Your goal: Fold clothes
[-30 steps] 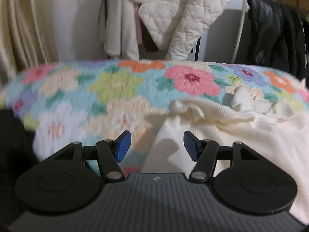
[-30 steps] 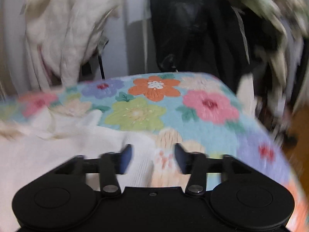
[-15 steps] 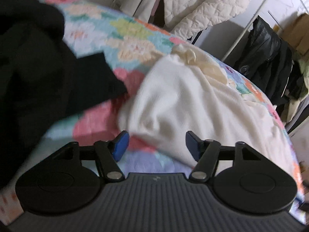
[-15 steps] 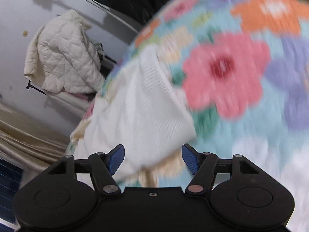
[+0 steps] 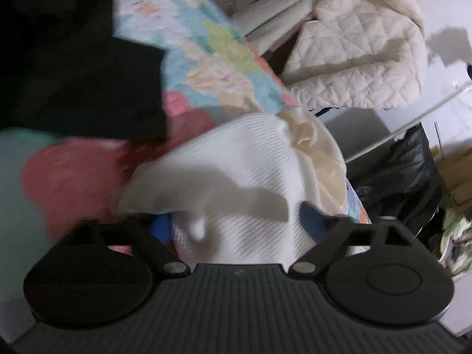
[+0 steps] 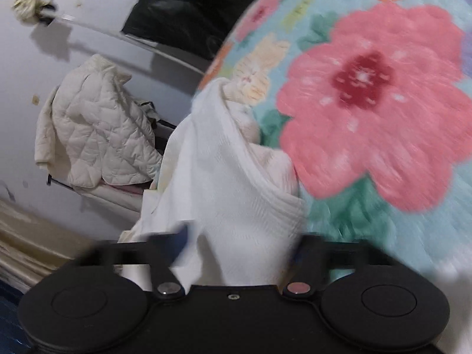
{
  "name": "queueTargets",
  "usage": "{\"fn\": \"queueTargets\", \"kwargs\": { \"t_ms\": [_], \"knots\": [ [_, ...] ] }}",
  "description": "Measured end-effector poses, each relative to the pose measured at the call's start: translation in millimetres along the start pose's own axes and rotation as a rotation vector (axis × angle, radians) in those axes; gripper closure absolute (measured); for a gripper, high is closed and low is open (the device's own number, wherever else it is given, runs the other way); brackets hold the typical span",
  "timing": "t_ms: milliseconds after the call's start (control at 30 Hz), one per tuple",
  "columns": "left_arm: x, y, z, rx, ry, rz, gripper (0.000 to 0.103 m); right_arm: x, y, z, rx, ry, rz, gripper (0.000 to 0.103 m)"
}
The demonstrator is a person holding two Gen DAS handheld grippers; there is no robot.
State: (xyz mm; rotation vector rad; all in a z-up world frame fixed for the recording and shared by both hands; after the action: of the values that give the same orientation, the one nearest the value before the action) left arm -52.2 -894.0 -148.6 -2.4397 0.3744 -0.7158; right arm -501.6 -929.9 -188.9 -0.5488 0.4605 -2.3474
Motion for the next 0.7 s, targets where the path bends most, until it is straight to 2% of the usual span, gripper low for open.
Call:
{"fn": "queueTargets", "kwargs": {
  "t_ms": [33, 133, 233, 333, 367, 433, 467, 500, 533, 567, 633, 700],
  "knots": [
    [-0.6, 3.2, -5.8, 0.014, 0.030, 0.004, 0.091, 2.4, 4.0, -1.3, 0.014, -0.001, -0.008, 0.086],
    [-1.0, -13.2, -28.4, 0.024, 0.139, -0.038, 0.092, 10.2, -17.3, -10.3, 0.149, 0.163, -0.015, 0.087],
    [-3.1, -66.4, -55.4, -0.036, 0.269, -0.093, 0.094, 19.6, -75.5, 37.0, 0.172, -0.066, -0.045, 0.089],
    [-24.4, -129.6, -58.0, -0.133, 0.263, -0.078, 0.094, 14.0, -132.5, 50.2, 0.277, -0.064, 0.011, 0.092],
    [-35.6, -144.5, -48.2, -0.126, 0.265, -0.075, 0.094, 9.0, -140.8, 37.5, 0.239, -0.047, 0.016, 0.092],
    [-64.7, -155.3, -15.9, -0.048, 0.243, -0.028, 0.094, -1.4, -156.5, 11.3, 0.159, -0.009, 0.027, 0.092],
    [-77.7, -153.4, 2.2, -0.002, 0.223, 0.009, 0.093, -7.7, -151.9, -10.2, 0.070, 0.050, 0.064, 0.091],
    [-87.6, -142.7, 26.2, 0.024, 0.159, 0.047, 0.092, -12.2, -147.2, -27.2, 0.005, 0.130, 0.087, 0.090],
    [-97.5, -132.1, 50.2, 0.050, 0.096, 0.085, 0.091, -12.7, -145.4, -31.5, 0.014, 0.163, 0.082, 0.090],
    [-105.9, -123.7, 71.1, 0.061, 0.034, 0.109, 0.090, -11.4, -144.1, -24.1, 0.044, 0.142, 0.077, 0.089],
    [-106.8, -127.6, 84.3, -0.037, -0.071, 0.043, 0.089, -8.6, -147.2, 2.4, 0.034, 0.030, 0.041, 0.088],
    [-103.4, -130.0, 74.0, -0.026, -0.038, 0.030, 0.089, -12.8, -148.5, 31.7, -0.061, -0.159, -0.003, 0.079]
  ]
}}
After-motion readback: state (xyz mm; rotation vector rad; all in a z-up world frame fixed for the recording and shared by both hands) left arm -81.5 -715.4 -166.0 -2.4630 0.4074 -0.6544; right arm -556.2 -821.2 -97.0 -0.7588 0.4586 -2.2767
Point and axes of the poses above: each gripper's, at about its wrist camera, not at the fingertips, and y roughly the way its jaws point, z to its left, x to its top, the point moved 4 cm from there along y, roughly the way its jaws point, and after that the axes turned 7 degrees about z, right-handed, at the moved point
